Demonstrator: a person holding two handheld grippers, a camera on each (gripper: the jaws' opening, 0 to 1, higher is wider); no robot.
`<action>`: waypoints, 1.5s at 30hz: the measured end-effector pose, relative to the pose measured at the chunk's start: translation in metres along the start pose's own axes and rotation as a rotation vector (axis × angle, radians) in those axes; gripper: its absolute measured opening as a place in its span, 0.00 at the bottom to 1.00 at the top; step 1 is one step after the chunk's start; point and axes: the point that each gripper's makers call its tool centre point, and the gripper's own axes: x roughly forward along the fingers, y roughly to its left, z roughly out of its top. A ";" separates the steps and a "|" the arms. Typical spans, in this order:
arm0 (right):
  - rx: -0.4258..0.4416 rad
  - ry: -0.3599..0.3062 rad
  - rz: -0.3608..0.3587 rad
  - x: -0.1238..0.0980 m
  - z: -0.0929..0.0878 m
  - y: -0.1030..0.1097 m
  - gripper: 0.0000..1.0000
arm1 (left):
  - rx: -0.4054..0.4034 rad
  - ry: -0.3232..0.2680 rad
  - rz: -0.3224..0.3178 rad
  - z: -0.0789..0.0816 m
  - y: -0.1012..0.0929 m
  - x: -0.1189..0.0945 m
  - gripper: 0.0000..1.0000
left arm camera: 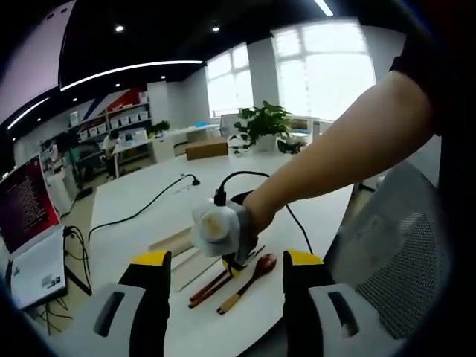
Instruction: Arrange the utensils inside the cutlery case until each visible utensil rests in its matching compartment.
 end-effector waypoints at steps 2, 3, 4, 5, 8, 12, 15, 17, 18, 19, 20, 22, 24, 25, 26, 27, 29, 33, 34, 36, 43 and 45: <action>-0.003 -0.001 -0.005 0.000 0.000 -0.001 0.00 | -0.003 -0.001 0.001 0.000 0.000 0.000 0.62; -0.006 0.000 -0.007 0.000 0.000 -0.001 0.00 | -0.002 0.000 0.000 0.000 0.000 0.000 0.62; -0.008 0.000 -0.008 0.000 0.000 -0.001 0.00 | 0.000 0.002 0.000 0.000 0.000 0.000 0.62; -0.008 0.001 -0.009 0.000 0.000 -0.001 0.00 | 0.004 0.003 0.000 0.000 0.000 0.000 0.62; -0.005 -0.003 -0.009 0.000 0.000 -0.001 0.00 | 0.004 0.003 0.001 0.000 0.000 0.000 0.62; -0.008 -0.002 -0.008 0.000 -0.001 0.000 0.00 | 0.003 0.004 0.003 -0.001 0.000 0.001 0.62; -0.010 -0.002 -0.007 0.000 -0.001 0.000 0.00 | 0.004 0.005 0.003 -0.001 0.000 0.001 0.62; -0.011 -0.005 -0.006 -0.001 -0.001 0.001 0.00 | 0.002 0.004 0.003 -0.001 0.001 0.001 0.62; -0.005 -0.008 -0.004 0.000 -0.001 0.000 0.00 | 0.001 0.004 0.005 -0.001 0.001 0.000 0.62; -0.002 -0.009 -0.002 0.000 -0.001 0.000 0.00 | 0.001 0.003 0.006 -0.001 0.001 0.000 0.62; -0.006 -0.008 -0.003 0.000 -0.001 0.000 0.00 | 0.002 0.003 0.008 -0.001 0.002 0.000 0.62; -0.009 -0.007 -0.003 0.000 -0.001 0.000 0.00 | 0.002 0.006 0.006 -0.002 0.001 0.000 0.62; -0.010 -0.007 -0.004 -0.001 -0.001 -0.001 0.00 | 0.003 0.008 0.005 -0.002 0.001 0.000 0.62; -0.010 -0.007 -0.004 -0.001 -0.001 -0.001 0.00 | 0.004 0.008 0.005 -0.002 0.001 0.000 0.62; -0.011 -0.007 -0.006 -0.002 -0.001 -0.002 0.00 | 0.004 0.008 0.004 -0.002 0.001 0.001 0.62; -0.015 -0.008 -0.009 -0.002 -0.001 -0.003 0.00 | 0.003 0.008 0.003 -0.002 0.001 0.001 0.62; -0.029 -0.010 -0.004 -0.001 -0.001 -0.002 0.00 | 0.003 0.010 0.002 -0.002 0.001 0.001 0.62; -0.021 -0.018 -0.002 -0.001 0.001 -0.001 0.00 | -0.001 0.013 0.009 -0.003 0.002 0.000 0.62; -0.016 -0.020 0.001 -0.002 0.002 -0.001 0.00 | 0.000 0.013 0.009 -0.003 0.002 0.000 0.62; -0.024 -0.018 -0.001 -0.002 0.002 0.000 0.00 | 0.006 0.013 0.009 -0.003 0.002 0.000 0.62; -0.028 -0.017 0.002 -0.005 0.001 0.001 0.00 | 0.003 0.012 0.007 -0.002 0.002 0.000 0.62; -0.013 -0.027 0.013 -0.005 0.002 0.002 0.00 | 0.003 0.013 0.010 -0.002 0.002 0.000 0.62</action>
